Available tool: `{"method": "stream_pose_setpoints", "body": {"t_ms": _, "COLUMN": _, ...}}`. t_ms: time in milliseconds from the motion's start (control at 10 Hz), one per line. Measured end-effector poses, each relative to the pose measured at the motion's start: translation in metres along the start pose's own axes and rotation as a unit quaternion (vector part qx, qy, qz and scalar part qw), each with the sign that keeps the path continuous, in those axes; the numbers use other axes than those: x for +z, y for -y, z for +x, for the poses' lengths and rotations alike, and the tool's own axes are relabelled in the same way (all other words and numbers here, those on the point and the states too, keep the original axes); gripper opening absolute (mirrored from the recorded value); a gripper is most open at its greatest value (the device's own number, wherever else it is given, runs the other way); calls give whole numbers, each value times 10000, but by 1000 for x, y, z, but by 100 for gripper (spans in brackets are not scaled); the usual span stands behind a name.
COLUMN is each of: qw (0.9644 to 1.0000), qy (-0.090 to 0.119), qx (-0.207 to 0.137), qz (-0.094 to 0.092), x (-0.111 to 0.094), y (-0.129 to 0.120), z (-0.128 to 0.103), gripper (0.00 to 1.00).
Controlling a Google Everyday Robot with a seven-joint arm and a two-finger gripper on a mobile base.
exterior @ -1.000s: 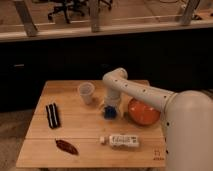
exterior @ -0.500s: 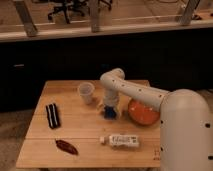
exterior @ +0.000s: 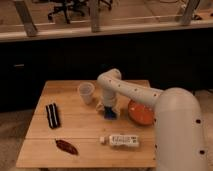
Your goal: Place the white sponge in the ceramic bowl
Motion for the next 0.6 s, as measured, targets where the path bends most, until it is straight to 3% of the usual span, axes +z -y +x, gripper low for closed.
{"method": "stream_pose_setpoints", "body": {"t_ms": 400, "qw": 10000, "qy": 18, "qx": -30, "qz": -91, "x": 6, "y": 0, "z": 2, "gripper": 76}}
{"method": "stream_pose_setpoints", "body": {"t_ms": 600, "qw": 9999, "qy": 11, "qx": -48, "qz": -104, "x": 7, "y": -1, "z": 2, "gripper": 58}}
